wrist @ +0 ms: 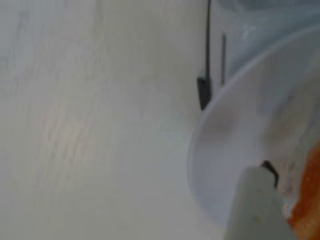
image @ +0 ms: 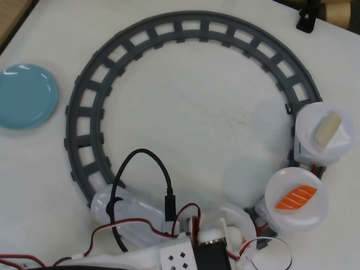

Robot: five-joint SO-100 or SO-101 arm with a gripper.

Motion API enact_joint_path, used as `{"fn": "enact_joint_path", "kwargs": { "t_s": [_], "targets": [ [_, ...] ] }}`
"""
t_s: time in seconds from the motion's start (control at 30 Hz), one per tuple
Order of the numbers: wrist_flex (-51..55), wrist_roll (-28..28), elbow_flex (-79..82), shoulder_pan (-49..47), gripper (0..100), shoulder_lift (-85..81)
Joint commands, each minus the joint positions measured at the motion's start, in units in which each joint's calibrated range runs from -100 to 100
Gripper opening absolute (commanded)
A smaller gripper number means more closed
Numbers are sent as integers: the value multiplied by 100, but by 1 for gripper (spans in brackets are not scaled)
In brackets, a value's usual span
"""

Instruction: Pick up the sushi from the Shinkansen and put it on the blue dish

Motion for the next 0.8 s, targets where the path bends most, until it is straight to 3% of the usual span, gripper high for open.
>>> {"fn": "enact_joint_path", "kwargs": {
  "t_s": [0.0, 0.23, 0.43, 0.77],
  "targets": [
    [37, -50, 161, 7, 29, -81],
    [37, -50, 242, -37, 28, -56],
    [37, -50, 242, -46, 15, -56],
    [37, -55, 720, -81, 11, -131]
  ]
}}
